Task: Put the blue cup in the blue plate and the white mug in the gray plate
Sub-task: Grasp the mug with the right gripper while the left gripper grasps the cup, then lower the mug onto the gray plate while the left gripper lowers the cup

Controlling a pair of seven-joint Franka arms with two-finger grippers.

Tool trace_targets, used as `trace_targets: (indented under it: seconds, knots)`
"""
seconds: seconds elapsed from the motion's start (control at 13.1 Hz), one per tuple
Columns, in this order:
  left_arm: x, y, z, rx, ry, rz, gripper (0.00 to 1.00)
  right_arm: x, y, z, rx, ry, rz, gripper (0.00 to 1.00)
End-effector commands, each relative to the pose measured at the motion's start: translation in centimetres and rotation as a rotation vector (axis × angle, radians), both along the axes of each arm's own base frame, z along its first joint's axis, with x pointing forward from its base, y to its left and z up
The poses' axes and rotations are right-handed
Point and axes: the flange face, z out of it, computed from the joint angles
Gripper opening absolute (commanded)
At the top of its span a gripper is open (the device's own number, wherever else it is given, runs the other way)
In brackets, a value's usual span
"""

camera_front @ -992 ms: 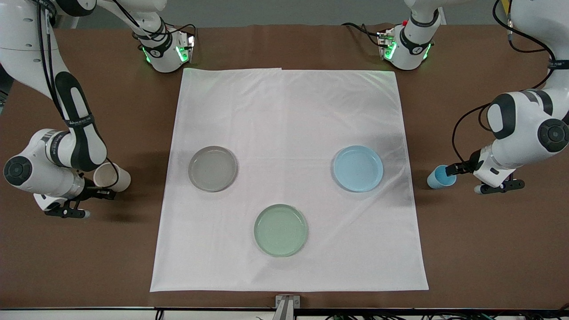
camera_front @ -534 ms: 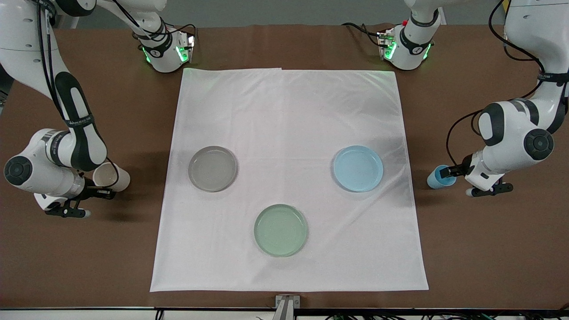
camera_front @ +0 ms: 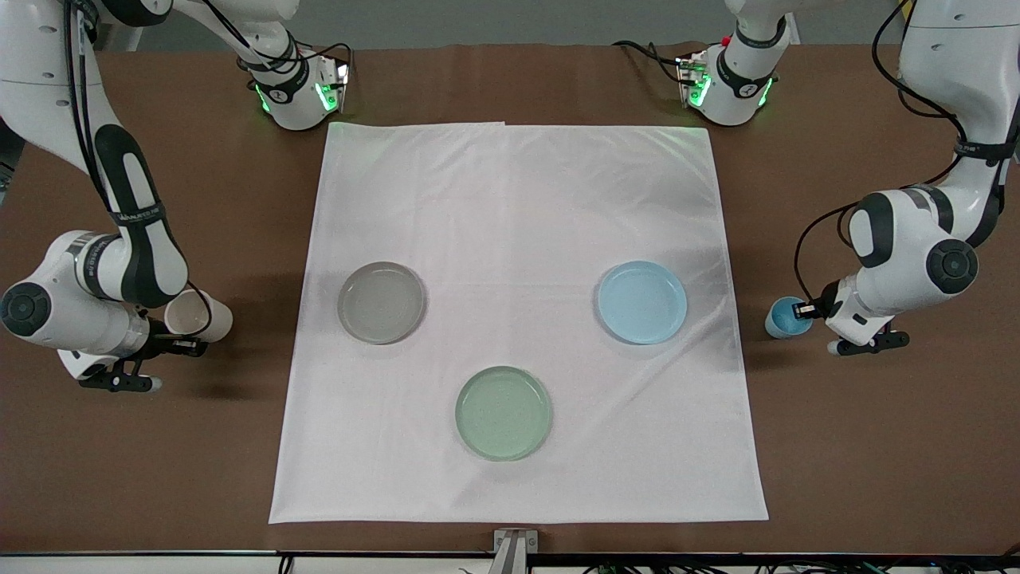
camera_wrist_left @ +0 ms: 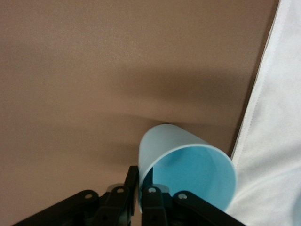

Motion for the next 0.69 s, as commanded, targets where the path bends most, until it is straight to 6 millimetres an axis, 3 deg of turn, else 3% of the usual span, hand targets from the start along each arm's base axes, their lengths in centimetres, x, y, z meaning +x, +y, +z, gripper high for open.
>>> trace_targets:
  seconds: [0.0, 0.15, 0.23, 0.31, 0.46, 0.61]
  knots:
    - [0.0, -0.5, 1.9, 0.014, -0.018, -0.006, 0.0, -0.5, 7.1, 8.6, 0.018, 0.024, 0.084, 0.03]
    - [-0.1, -2.8, 4.7, -0.004, -0.009, -0.035, 0.0, -1.2, 14.0, 10.0, -0.001, 0.049, 0.016, 0.03]
    - [-0.2, -4.3, 6.3, -0.01, 0.001, -0.047, 0.0, -1.8, 18.6, 9.9, -0.016, 0.057, -0.012, 0.03]
    - [-0.3, -6.2, 7.6, -0.012, 0.009, -0.042, 0.0, -2.3, 22.1, 9.4, -0.023, 0.057, -0.025, 0.03]
    - [-0.8, -11.5, 8.6, -0.021, 0.021, -0.013, 0.0, -3.1, 28.5, 8.3, -0.021, 0.018, 0.011, 0.03]
    - [-1.3, -17.5, 8.4, -0.032, 0.032, 0.058, 0.0, -2.9, 30.9, 5.5, -0.015, -0.013, -0.009, 0.03]
